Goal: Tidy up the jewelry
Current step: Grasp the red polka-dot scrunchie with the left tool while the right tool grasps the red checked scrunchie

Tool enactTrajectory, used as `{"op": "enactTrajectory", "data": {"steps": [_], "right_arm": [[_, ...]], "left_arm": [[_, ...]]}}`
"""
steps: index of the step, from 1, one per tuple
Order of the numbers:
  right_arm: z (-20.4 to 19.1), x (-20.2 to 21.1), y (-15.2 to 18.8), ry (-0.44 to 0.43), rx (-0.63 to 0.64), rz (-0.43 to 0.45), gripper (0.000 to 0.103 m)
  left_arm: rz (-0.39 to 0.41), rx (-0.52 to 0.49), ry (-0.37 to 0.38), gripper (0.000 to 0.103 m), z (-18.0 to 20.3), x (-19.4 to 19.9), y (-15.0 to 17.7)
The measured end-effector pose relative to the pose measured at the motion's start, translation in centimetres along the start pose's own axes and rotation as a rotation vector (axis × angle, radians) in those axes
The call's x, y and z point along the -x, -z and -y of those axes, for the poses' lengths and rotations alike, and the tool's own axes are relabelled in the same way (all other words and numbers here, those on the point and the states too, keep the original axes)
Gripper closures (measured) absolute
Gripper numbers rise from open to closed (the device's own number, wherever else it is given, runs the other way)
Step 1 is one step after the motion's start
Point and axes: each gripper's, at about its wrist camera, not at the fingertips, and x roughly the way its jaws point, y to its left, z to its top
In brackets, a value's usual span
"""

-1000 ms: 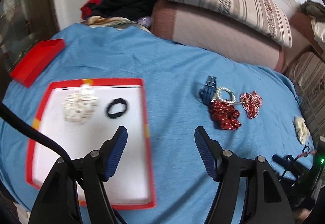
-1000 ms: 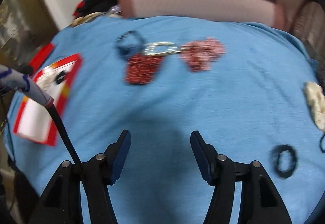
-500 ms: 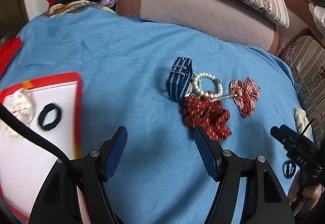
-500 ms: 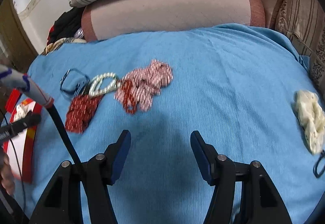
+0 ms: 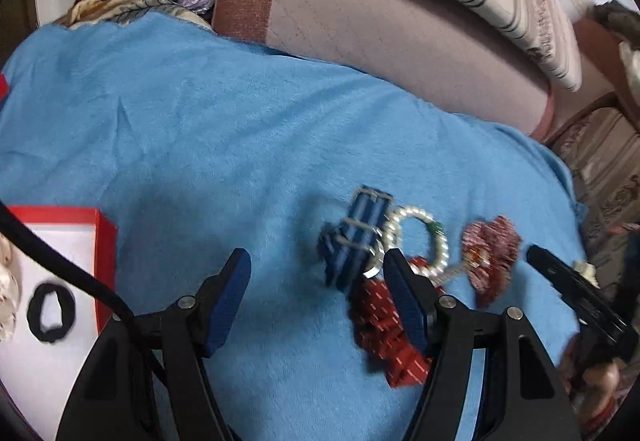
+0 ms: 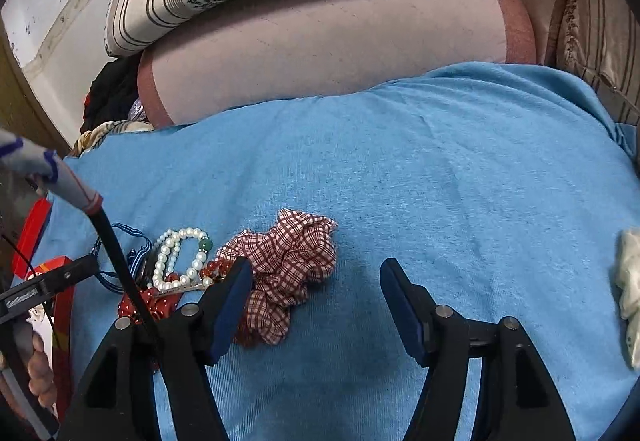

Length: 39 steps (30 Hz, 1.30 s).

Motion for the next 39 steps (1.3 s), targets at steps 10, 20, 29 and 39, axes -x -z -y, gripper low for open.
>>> {"op": "enactTrajectory", "data": {"steps": [10,20,29,39], "right_arm": [[1.1,-2.1,0.0,-0.065,-0.080,-0.025,0.032],[1.3,-2.3,0.2,-0.085,-0.107,-0.025,0.092],[3.0,6.3,0.7,-0.032,-0.146,0.099,0.096],[0.2,14.9,3.6,-0.069,-0.089,0.153,0.096]], "left_arm": [[-0.042,0.000,0.168,0.035,2.5,-0.9,4.5],[-0.106,0.052,0.174,0.093,3.9,-3.0,5.2],[-0.005,-0.024,0.091,0.094,4.6,4.4,5.6],[0.090,-0.096,0.000,0.094,3.1,13.4,8.4]]}}
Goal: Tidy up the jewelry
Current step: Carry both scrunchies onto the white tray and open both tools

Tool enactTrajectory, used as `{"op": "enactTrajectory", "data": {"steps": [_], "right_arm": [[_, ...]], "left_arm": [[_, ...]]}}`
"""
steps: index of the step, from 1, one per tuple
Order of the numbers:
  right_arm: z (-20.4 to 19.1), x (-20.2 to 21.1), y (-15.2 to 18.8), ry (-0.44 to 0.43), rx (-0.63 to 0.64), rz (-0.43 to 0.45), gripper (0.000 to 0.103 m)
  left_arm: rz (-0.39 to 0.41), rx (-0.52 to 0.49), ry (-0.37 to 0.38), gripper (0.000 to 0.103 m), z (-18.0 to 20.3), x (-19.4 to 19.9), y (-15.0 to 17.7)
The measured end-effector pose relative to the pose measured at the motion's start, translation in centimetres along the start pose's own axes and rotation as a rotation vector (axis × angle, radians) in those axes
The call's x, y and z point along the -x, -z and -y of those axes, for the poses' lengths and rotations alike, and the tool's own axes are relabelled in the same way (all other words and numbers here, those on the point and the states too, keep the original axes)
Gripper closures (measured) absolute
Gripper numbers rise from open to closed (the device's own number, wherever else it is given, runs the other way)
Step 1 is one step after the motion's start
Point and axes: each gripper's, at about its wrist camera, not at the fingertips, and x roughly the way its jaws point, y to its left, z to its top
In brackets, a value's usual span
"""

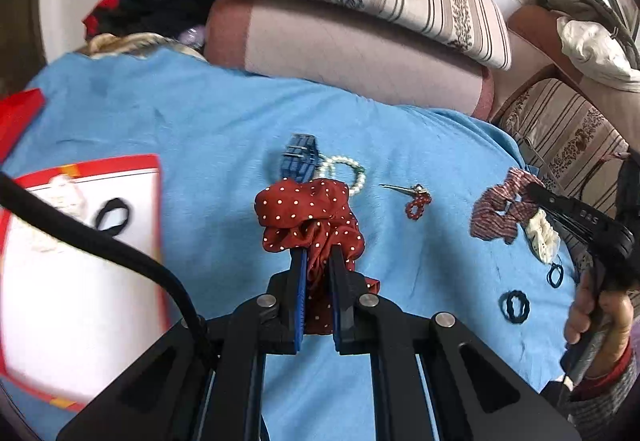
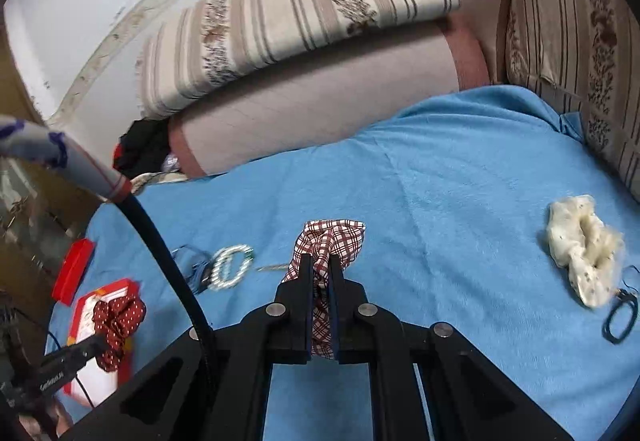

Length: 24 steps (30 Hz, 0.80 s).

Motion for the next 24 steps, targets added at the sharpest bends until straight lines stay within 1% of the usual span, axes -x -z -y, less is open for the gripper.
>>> {"op": "enactTrajectory", "data": {"steps": [3,5,12,15,18,21,24], "right_arm": [[-2.6,1.2,1.4,-0.031,0.048,-0.011,0.096],[-4.1,1.5,2.2,-0.054,0.075,-0.025,0.096],[-12.2,0.3,5.1,-0.184,0.168,-0.090,0.096],[-15.8,-1.2,5.9,-0.247,0.194,-0.124,0.096],[-19.6,-2.8,6.7,-0.304,0.224,-0.151,0.096],[-22.5,-4.4,7.3,-0.345,0.252,-0.171,0.096],[-25.5,-6.5,8.3,-0.399,0.256,-0.213,0.096]], "left_arm": [[0.019,0.005,-0.031,0.093,-1.6,2.2,0.7],[0.028,0.015,-0.063,0.093,-3.3,3.7,1.4],[0.056,0.080,-0.176,0.093,-10.4,7.9,3.3],[0.058,0.103,-0.223,0.093,-13.1,8.6,3.7],[0.055,0.132,-0.253,0.093,-15.4,8.7,3.9],[0.051,0.155,-0.281,0.093,-17.5,8.5,4.0],[0.043,0.169,-0.319,0.093,-19.3,7.9,4.1]]}}
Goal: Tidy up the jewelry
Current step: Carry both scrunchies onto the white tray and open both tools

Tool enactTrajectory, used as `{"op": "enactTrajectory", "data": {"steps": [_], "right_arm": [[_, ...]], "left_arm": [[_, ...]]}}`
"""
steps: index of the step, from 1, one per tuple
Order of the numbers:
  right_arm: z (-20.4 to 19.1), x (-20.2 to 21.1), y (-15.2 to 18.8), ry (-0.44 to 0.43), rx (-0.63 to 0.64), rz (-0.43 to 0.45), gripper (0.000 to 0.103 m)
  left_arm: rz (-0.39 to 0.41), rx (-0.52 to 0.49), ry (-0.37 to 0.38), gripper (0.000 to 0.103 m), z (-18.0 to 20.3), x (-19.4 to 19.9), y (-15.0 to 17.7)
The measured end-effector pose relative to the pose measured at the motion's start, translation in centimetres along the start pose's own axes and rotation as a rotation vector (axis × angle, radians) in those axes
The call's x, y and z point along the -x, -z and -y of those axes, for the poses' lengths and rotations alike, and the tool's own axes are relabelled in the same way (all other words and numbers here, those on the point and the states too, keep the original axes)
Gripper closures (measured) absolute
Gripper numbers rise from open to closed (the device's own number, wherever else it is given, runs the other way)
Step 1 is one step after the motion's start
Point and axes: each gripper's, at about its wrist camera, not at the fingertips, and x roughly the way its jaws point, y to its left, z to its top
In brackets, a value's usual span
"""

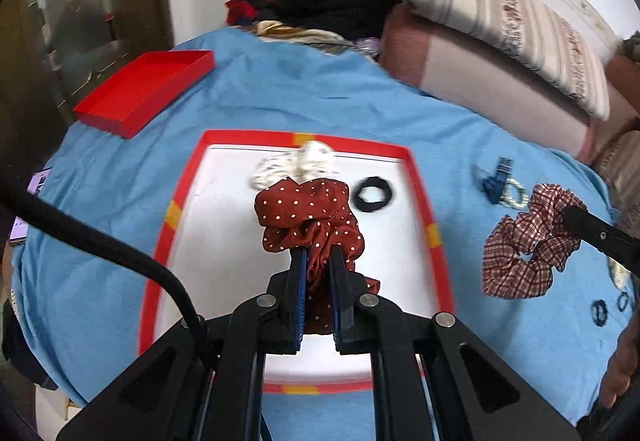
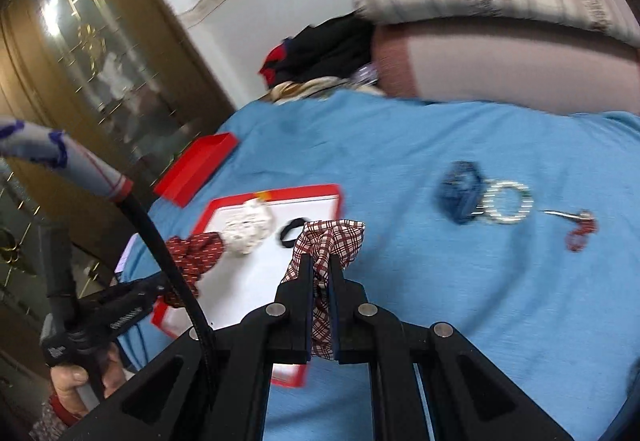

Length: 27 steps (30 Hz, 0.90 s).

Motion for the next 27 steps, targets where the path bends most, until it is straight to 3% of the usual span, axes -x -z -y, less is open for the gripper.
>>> {"op": "enactTrajectory", "data": {"steps": [6,11,16,23,26,27], "right_arm": [[-2.1,-4.8,0.0,-0.112,-0.041,-0.074,0.096],[-2.7,-8.7,0.7,-0.135,-0.059,-0.141,0.096],[-2.9,-11.9,1.8,-0.038,0.019,-0.175,0.096],[-2.2,-13.2,2.2,0.070,0.085,-0.186,0.094],[-2.1,-12.7,2.3,0.084,0.089,-0.182,0.074],[-2.1,-12.4,2.2,0.089,0.091,-0.175,0.061]], "left_arm": [[-0.033,0.039,-0.036,0.093,-2.7,-2.0,0.0],[-0.068,0.053,-0.066,0.093,-4.4,-3.7,0.4],[-0.093,0.072,-0.085,0.093,-5.6,-5.3,0.5],[-0.113,0.117,-0.088,0.088,-7.0,-6.7,0.4],[-0.098,0.144,-0.104,0.078,-7.6,-6.4,0.3],[-0.091,0.151,-0.105,0.074,-7.7,-6.2,0.2]]}}
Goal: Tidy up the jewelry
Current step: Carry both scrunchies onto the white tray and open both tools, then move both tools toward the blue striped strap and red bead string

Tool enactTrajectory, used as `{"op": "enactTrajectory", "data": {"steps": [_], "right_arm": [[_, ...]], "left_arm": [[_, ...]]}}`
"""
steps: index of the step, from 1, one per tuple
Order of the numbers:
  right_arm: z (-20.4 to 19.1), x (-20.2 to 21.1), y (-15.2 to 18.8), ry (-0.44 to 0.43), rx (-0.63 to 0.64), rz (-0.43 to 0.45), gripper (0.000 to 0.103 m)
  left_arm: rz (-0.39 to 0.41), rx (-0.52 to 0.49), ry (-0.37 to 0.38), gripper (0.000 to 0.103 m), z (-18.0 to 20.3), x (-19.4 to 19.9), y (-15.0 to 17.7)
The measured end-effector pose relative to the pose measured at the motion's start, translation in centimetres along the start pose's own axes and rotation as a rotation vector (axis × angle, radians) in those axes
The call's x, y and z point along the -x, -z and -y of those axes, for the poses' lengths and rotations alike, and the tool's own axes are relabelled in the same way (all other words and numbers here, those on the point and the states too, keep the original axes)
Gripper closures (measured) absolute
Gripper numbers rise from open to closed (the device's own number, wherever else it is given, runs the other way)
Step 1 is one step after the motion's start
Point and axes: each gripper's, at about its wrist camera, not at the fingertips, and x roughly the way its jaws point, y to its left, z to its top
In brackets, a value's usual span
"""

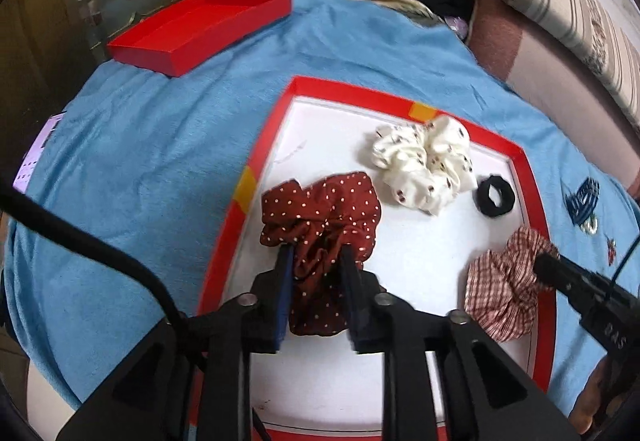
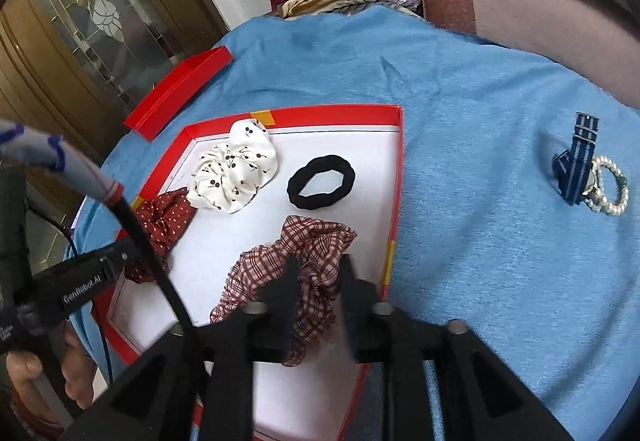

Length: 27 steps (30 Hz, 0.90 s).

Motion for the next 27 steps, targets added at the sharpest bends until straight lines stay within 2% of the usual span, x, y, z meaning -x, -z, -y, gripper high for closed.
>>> {"op": "enactTrajectory", "data": {"steps": [1,2,5,9,11,15,19,23,27], "right_arm": [[0.0,0.6,0.1,0.014,0.005,0.022,0.046],[-0.1,1.1,0.1,0.024,0.009,0.045,0.041],[-0.4,2.1,0.2,0.042,0.033,0.073,0.039],[-0.6,4.3,1.1,0.082,0.075,0.100,0.039],[-0.4,5.3,1.6,0.087,0.079,0.104,0.039],[1.9,8.1,3.1,0.118,0.043,0.128,0.039],[5.5,10.5,4.7,0.145,-0.040,0.152,0.039],[8.9,12.8,6.3,0.198,-0.086,0.179,0.039],[13.2,15.1,7.8,0.250,-0.142,0.187,0.039]], "left_arm": [[0.010,0.010,0.003,0.063,-0.2,0.4,0.0],[0.024,0.020,0.006,0.055,-0.4,0.9,0.0],[0.057,0.037,0.006,0.047,-0.6,2.6,0.1],[0.089,0.038,-0.011,0.047,-0.4,4.9,0.3],[0.130,0.026,-0.022,0.047,0.1,6.7,0.7],[0.185,0.005,-0.041,0.047,1.4,9.3,1.1],[0.206,-0.017,0.013,0.047,3.6,11.0,1.3],[0.220,-0.108,0.034,0.047,7.6,11.4,1.9],[0.175,-0.120,0.124,0.047,10.6,10.6,2.3]]}}
